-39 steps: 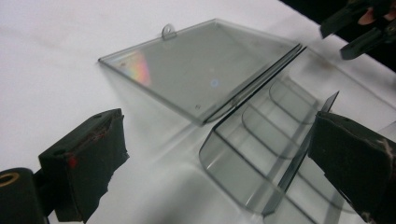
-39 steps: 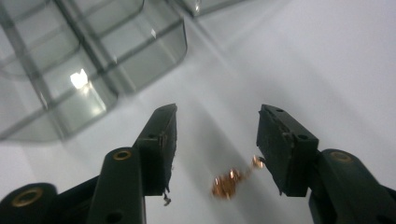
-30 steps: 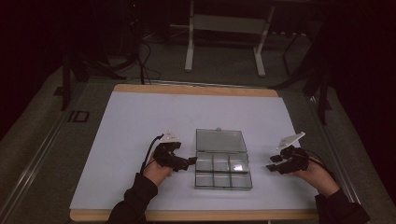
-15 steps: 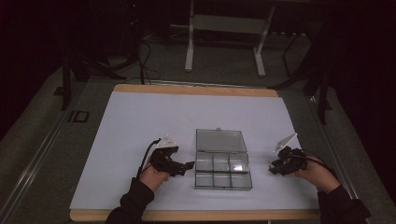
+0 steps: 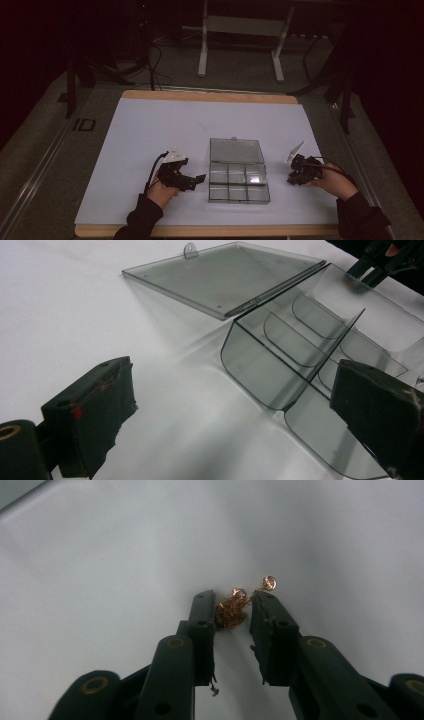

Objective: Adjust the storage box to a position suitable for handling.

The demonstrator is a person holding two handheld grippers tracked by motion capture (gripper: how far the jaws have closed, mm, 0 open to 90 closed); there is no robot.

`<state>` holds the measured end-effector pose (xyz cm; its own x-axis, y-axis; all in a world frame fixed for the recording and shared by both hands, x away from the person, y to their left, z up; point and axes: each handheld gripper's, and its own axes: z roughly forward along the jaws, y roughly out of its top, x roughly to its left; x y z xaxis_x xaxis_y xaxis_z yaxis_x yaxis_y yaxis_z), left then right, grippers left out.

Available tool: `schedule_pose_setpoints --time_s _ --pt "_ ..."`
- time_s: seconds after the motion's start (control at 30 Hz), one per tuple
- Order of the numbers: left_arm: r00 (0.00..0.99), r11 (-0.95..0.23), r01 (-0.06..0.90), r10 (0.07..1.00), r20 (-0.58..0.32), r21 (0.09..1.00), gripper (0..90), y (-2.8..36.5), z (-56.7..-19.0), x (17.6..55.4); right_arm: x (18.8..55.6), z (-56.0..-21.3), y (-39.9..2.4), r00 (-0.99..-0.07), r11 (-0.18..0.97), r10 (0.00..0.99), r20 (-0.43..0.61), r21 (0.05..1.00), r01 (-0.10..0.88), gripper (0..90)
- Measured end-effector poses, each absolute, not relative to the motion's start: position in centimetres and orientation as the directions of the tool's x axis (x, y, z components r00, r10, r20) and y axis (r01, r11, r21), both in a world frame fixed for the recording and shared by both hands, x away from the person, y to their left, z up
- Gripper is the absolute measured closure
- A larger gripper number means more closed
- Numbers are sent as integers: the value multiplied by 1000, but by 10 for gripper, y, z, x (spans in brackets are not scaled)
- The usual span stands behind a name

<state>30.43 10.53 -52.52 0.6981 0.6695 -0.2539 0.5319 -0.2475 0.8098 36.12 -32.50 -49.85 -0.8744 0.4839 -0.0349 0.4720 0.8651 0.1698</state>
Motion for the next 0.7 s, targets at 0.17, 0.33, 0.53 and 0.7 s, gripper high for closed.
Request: schedule_pose_setpoints --time_s 0.17,0.33,0.53,0.7 --pt "695 -234 529 671 -258 816 47 107 -528 303 361 -498 -323 -880 871 474 -28 163 464 801" --pt "696 -236 527 672 -255 817 47 107 -529 303 361 -497 -325 -873 862 487 -19 174 477 839" --pt "697 -237 525 671 -253 817 47 107 -530 303 362 -496 -326 -871 858 491 -8 177 482 842" --pt "695 -232 523 673 -253 820 47 108 -529 303 360 -488 -327 -875 859 484 -7 192 474 842"
